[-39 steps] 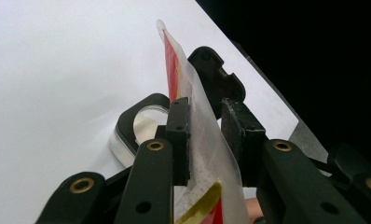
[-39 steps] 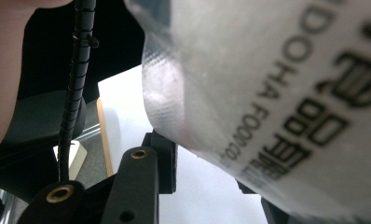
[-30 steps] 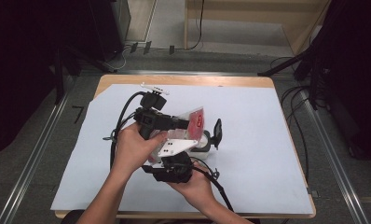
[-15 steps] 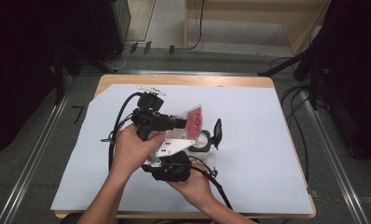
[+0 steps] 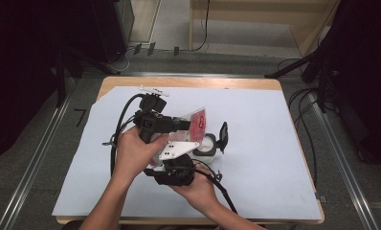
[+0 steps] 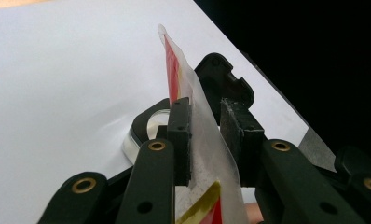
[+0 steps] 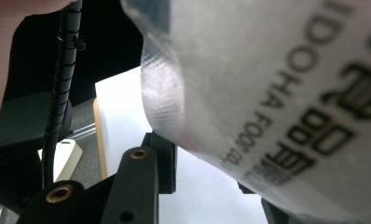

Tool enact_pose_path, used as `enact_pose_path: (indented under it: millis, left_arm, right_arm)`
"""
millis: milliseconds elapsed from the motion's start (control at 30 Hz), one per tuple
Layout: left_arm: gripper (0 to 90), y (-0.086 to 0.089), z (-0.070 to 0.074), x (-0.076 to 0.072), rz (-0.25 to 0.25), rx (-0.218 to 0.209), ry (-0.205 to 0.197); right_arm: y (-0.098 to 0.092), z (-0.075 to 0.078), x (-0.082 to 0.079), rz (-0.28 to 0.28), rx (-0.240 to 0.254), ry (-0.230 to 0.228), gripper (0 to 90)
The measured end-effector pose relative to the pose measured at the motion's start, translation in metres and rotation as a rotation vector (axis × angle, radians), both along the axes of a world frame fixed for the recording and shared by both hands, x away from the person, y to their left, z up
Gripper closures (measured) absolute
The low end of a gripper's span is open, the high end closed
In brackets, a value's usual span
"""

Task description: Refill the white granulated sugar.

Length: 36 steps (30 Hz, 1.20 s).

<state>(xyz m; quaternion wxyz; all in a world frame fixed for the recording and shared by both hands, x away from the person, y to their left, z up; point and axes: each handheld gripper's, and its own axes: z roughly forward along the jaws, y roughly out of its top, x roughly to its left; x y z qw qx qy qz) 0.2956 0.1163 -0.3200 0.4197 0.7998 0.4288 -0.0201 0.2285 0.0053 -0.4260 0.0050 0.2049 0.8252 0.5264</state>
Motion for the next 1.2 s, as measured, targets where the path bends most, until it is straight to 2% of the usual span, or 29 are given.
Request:
enact_pose_path:
  millis: [67,267,767,1200]
  left_arm:
    - [74.3,-0.0004,0.0008,0.0014,-0.009,0.015,0.007]
    - [74.2,-0.0032,0.0014,0.0038,-0.007,0.012,0.023]
    - [74.3,-0.0043,0.0017,0.0027,-0.008,0.015,0.01]
    - [74.5,-0.0046,0.0012,0.0026,-0.004,0.011,0.0]
  right_arm:
    - [-0.0003,-0.0004,0.0007,0.0,0.004,0.004,66.4]
    - [-0.002,0.0005,0.0013,-0.001,0.016,0.01,66.5]
    - [-0.0031,-0.0003,0.0023,-0.005,0.01,-0.006,67.3]
    - [-0.0037,0.0001,0.0025,-0.01,0.008,0.0,67.2]
